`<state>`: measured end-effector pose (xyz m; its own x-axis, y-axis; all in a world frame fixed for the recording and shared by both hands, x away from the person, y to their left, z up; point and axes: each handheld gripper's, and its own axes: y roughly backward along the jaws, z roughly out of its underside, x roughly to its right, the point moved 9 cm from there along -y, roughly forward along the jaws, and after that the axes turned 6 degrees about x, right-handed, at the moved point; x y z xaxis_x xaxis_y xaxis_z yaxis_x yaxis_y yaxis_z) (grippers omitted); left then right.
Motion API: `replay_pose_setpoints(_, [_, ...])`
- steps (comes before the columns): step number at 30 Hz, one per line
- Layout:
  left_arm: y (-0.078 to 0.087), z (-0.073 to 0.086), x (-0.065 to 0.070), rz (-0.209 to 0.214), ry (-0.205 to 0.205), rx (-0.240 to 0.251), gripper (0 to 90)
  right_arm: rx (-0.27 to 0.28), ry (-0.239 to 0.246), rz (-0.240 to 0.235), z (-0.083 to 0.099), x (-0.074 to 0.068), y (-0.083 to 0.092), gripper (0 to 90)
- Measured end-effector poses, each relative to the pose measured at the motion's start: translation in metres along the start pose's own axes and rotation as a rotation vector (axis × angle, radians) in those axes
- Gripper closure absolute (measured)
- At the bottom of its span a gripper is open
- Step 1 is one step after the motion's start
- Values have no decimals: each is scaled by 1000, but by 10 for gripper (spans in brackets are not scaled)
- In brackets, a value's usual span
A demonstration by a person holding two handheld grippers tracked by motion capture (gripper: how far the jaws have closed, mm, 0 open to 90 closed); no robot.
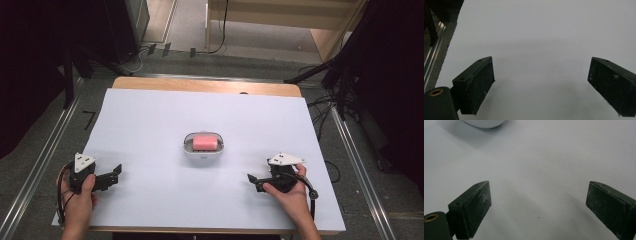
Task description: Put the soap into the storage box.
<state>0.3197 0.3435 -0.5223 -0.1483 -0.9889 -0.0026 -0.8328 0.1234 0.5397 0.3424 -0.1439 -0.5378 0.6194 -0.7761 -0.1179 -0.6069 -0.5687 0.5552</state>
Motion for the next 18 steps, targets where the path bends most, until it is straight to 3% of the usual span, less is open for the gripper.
replay_pose_setpoints(18, [0,0,0,-4,-1,-1,74,0,-37,73,19,23,33,64])
